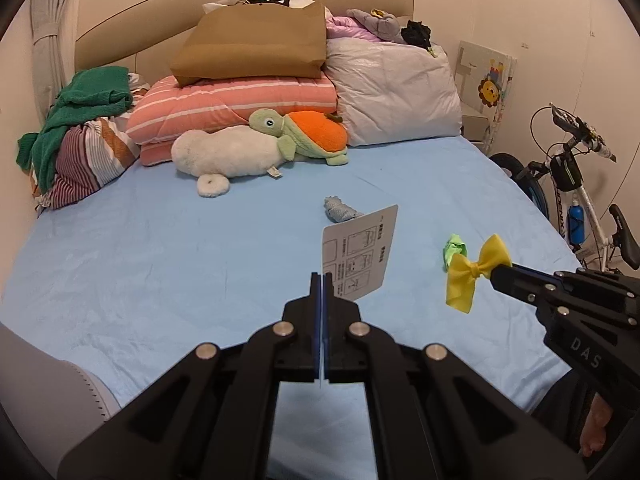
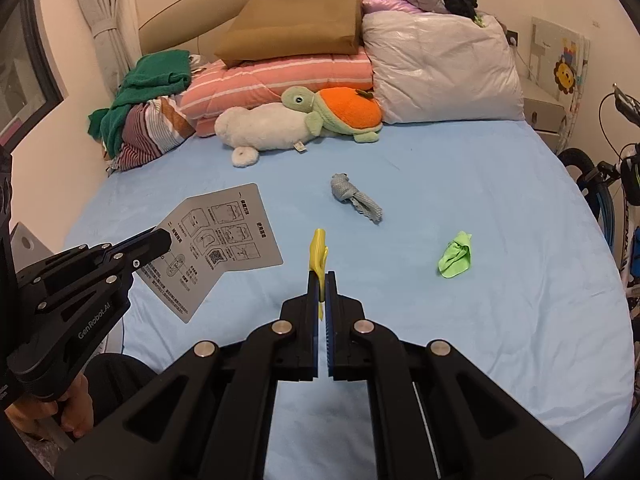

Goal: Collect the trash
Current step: 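Lift the card and bow and carry them toward the grey bin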

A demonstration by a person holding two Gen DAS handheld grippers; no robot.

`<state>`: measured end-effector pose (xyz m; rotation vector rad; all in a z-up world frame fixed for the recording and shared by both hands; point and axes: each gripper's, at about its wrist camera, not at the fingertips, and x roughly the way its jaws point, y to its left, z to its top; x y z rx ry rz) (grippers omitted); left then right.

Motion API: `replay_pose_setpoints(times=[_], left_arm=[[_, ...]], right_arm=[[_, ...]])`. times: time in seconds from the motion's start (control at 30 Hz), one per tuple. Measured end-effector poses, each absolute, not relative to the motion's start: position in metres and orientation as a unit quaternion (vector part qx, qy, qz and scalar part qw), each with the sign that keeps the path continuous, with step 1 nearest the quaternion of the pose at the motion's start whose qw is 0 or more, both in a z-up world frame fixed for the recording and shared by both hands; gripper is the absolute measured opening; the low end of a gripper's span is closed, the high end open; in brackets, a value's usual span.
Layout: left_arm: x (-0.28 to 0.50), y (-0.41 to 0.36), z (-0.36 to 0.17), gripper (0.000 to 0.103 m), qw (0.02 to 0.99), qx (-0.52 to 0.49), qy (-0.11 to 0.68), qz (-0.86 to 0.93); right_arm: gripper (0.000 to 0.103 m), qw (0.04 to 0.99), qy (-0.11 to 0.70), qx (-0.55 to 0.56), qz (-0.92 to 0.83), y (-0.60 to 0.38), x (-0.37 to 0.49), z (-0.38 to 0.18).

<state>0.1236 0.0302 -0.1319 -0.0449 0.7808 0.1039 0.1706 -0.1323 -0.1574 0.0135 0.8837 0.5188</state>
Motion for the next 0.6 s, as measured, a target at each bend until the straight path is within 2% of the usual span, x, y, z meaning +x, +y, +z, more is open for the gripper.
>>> replay_pose_setpoints(times=[0.6], left_arm=[[0.017,0.074,-0.089,0.001,0.936,-0.042,0.332,0.111]], right_arm=[[0.002,0.875,0.369,-0.031,0.311,-0.084,0.084,-0.105]])
